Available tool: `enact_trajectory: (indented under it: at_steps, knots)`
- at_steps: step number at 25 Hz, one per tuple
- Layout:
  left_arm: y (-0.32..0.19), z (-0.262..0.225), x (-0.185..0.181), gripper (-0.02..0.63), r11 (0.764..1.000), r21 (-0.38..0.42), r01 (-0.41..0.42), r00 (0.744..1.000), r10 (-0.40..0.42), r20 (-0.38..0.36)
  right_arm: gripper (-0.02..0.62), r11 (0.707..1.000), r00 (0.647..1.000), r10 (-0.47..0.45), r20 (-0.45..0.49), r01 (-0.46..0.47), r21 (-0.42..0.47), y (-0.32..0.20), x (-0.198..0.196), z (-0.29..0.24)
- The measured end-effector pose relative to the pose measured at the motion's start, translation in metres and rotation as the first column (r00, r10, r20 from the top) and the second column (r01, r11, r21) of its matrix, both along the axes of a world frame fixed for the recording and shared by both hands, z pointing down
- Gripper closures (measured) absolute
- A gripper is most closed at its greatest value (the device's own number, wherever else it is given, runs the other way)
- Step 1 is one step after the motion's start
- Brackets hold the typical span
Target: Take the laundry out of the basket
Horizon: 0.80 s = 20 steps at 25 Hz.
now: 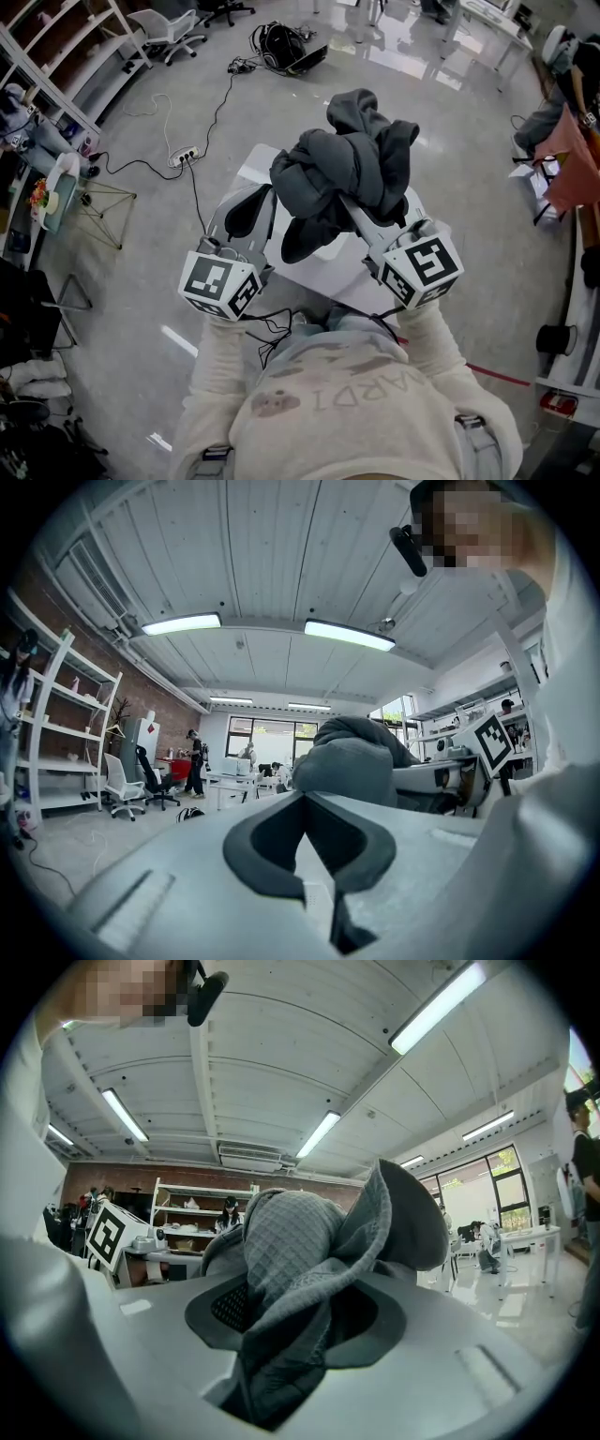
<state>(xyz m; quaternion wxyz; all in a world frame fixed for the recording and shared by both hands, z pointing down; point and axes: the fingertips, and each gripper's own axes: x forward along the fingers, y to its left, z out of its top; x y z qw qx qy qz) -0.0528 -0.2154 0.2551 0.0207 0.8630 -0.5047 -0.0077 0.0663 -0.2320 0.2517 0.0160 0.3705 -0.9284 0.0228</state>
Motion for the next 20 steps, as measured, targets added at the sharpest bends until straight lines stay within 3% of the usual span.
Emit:
enact_trajectory:
  at_steps: [20]
  knots:
    - [-0.0065,-0.0005,-0.0012,0.606,1.0,0.016,-0.011,1.0,0.011,0.002,0.39,0.999,1.0,-0.012,0.018,0.011,0.033,-0.005,-0.0022,-0.0041]
